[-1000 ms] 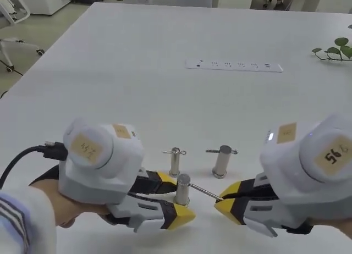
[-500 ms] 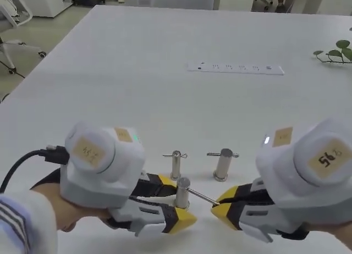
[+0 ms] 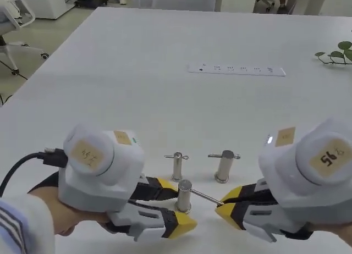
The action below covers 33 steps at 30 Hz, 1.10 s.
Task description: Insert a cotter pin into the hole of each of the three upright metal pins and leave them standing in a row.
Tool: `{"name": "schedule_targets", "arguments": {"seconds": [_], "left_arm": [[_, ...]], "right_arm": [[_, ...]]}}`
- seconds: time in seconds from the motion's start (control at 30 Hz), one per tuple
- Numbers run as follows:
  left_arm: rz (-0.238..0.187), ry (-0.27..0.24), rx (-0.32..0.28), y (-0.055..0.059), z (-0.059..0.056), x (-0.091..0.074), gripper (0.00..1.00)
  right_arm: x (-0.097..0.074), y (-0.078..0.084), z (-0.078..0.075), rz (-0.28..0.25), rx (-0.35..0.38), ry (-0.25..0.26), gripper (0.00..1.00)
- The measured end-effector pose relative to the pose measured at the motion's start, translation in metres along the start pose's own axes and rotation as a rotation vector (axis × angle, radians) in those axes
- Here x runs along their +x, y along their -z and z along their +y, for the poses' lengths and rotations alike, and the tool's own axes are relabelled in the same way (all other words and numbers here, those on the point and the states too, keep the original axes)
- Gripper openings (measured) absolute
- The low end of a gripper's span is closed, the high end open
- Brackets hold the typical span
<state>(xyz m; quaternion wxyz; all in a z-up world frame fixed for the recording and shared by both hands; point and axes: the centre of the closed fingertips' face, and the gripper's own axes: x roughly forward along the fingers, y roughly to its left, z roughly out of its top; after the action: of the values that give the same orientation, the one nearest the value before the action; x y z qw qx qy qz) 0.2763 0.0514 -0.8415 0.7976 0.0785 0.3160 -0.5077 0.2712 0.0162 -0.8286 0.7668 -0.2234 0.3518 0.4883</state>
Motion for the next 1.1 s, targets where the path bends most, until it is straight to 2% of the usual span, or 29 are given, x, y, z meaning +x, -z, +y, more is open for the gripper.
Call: {"name": "schedule_targets", "arguments": {"seconds": [0.33, 0.83, 1.1], "left_arm": [[-0.004, -0.003, -0.010, 0.001, -0.002, -0.001, 0.33], [-0.021, 0.002, -0.030, 0.001, -0.003, -0.001, 0.34], [-0.025, 0.002, -0.020, 0.002, -0.004, -0.001, 0.33]], "right_arm": [[0.006, -0.005, 0.001, 0.008, -0.038, 0.001, 0.03], [0.017, -0.021, 0.006, -0.011, -0.033, -0.009, 0.03], [0.021, -0.025, 0.007, -0.018, -0.047, -0.007, 0.04]]}}
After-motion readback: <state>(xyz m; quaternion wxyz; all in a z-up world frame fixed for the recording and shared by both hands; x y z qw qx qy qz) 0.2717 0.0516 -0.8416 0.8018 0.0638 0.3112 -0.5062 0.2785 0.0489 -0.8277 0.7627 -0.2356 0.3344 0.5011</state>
